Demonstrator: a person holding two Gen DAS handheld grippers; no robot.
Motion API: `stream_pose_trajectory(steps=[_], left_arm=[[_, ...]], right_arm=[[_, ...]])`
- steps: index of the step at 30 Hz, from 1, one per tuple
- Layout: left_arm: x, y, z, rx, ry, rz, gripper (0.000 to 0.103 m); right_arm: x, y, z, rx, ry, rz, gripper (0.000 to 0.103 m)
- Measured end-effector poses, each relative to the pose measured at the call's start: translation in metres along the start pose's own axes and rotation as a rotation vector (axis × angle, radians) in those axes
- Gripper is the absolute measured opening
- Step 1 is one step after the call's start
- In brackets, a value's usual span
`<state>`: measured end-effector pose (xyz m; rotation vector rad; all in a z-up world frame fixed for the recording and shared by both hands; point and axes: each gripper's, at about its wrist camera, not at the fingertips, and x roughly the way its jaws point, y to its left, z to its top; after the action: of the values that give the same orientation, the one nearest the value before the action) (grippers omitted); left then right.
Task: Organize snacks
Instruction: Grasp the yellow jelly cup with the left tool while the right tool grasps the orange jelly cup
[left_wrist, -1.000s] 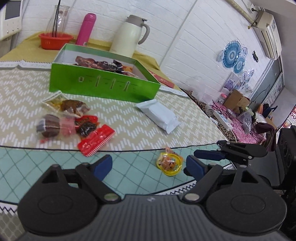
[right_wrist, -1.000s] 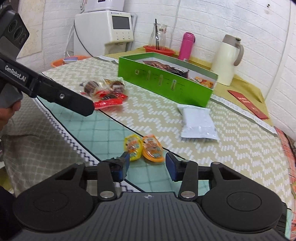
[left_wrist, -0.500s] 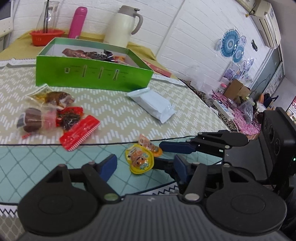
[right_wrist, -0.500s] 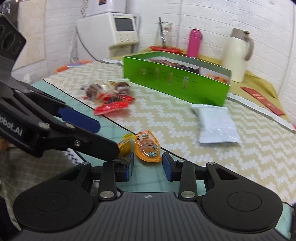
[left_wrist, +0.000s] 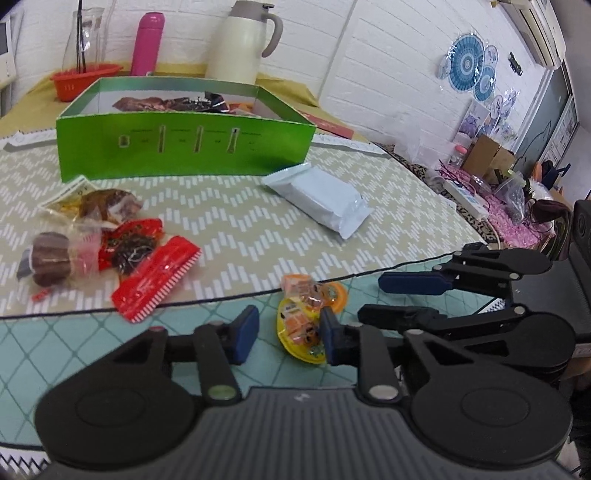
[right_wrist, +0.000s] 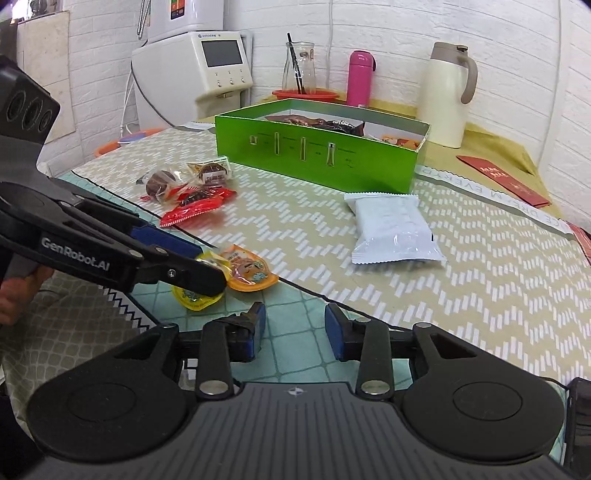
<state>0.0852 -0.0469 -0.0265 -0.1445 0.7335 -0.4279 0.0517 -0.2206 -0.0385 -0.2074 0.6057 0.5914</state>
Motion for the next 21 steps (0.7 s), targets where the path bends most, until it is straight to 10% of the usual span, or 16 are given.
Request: stream_pose_trajectory(steps=[8,14,21], left_arm=[[-0.029,0.032,-0.011,-0.061,0.008,0.035,0.012],[-0.035,0.036,-0.016,-0.097,0.007,-0.002,0.012],[-0.042,0.031,-0.022,-0.076,0.005,-0.023,0.032]], right_arm=[[0.009,0.018,0.014,-0.057,-0.022,0.077,0.063],[0.022,0.024,0.020,-0.021,-0.014,0.095,0.082],[0.032,0.033,0.020,-0.055,-0.008,0.051,0.078]])
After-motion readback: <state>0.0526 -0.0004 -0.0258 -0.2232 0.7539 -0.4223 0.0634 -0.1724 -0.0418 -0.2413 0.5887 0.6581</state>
